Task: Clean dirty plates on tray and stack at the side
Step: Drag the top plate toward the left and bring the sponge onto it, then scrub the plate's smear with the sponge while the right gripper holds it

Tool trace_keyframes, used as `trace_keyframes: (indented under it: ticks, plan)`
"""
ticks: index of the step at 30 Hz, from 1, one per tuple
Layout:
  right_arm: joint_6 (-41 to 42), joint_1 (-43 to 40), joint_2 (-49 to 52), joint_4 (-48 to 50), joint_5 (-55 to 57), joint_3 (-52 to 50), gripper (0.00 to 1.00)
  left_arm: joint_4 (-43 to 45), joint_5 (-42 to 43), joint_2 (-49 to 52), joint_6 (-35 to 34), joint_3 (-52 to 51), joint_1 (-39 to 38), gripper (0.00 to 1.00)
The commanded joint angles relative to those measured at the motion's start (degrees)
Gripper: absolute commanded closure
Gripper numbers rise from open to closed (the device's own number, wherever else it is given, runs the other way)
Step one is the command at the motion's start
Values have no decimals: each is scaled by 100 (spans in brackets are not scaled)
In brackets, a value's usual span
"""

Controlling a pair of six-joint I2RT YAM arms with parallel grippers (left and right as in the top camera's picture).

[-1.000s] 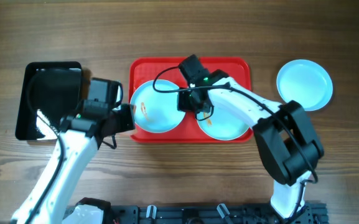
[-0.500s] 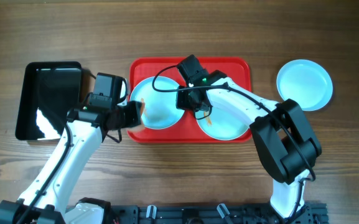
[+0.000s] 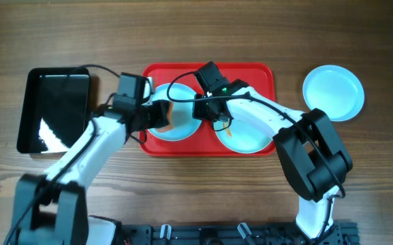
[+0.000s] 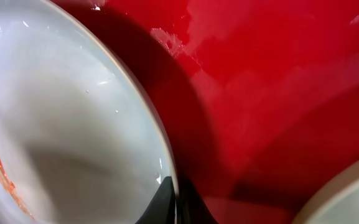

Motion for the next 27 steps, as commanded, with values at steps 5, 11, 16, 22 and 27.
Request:
trace_keyframes:
  ticks: [5,11,16,22,27]
  plan:
    - [79,24,199,-35,227,-256,96,669,76,485,-313,9,-476,96]
    - [76,24,199,-33,229,-256,96,723,-457,761,-313,9,-675,96]
    - [76,24,199,4,229,-256,96,721,-457,979,-332,9,-686,96]
    - [72,24,199,-20,229,-258,96,581,-1095,1169,-306,9,-680,96]
    - [70,24,199,-35,297,-258,96,365,-1810,1217,-284,9,-656,96]
